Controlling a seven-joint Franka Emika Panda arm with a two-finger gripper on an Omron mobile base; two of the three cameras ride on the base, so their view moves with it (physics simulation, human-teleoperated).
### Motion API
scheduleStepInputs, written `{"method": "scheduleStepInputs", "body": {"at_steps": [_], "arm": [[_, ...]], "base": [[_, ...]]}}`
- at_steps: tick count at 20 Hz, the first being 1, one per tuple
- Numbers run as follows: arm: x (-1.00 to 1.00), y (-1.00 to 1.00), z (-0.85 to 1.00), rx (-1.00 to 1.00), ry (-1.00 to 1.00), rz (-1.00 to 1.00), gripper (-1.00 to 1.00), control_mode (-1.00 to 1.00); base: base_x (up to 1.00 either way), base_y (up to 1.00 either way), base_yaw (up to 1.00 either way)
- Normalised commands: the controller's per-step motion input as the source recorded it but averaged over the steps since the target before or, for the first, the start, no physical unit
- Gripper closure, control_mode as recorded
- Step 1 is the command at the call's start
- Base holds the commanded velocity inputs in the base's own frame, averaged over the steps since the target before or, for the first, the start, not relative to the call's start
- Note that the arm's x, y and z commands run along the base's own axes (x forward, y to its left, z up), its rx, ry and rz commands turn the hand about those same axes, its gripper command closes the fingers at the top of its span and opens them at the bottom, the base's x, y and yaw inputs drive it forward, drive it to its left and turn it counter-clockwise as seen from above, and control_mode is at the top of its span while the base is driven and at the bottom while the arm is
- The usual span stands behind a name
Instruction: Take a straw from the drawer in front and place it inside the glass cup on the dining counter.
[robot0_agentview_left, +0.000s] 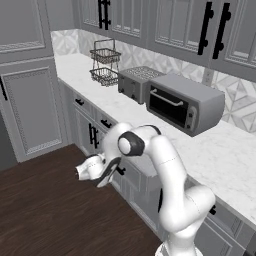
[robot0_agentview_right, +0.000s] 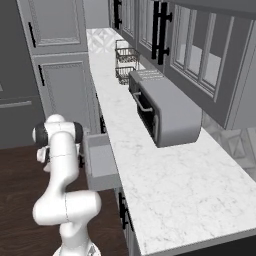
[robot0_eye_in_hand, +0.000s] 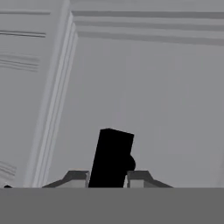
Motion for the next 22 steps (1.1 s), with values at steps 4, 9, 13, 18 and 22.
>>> {"method": "scheduleStepInputs", "body": {"at_steps": [4, 9, 13, 18, 22], "arm": [[-0.51, 0.95, 0.04, 0.15, 0.09, 0.09, 1.0, -1.0], [-0.28, 0.51, 0.21, 0.27, 0.2, 0.05, -1.0, -1.0], [-0.29, 0.11, 0.49, 0.45, 0.43, 0.0, -1.0, -1.0], [-0.59, 0.17, 0.61, 0.42, 0.29, 0.03, -1.0, -1.0], [-0.64, -0.25, 0.99, 0.19, -0.09, 0.0, -1.0, -1.0]], "base": [[0.0, 0.0, 0.0], [0.0, 0.0, 0.0], [0.0, 0.0, 0.0], [0.0, 0.0, 0.0], [0.0, 0.0, 0.0]]}}
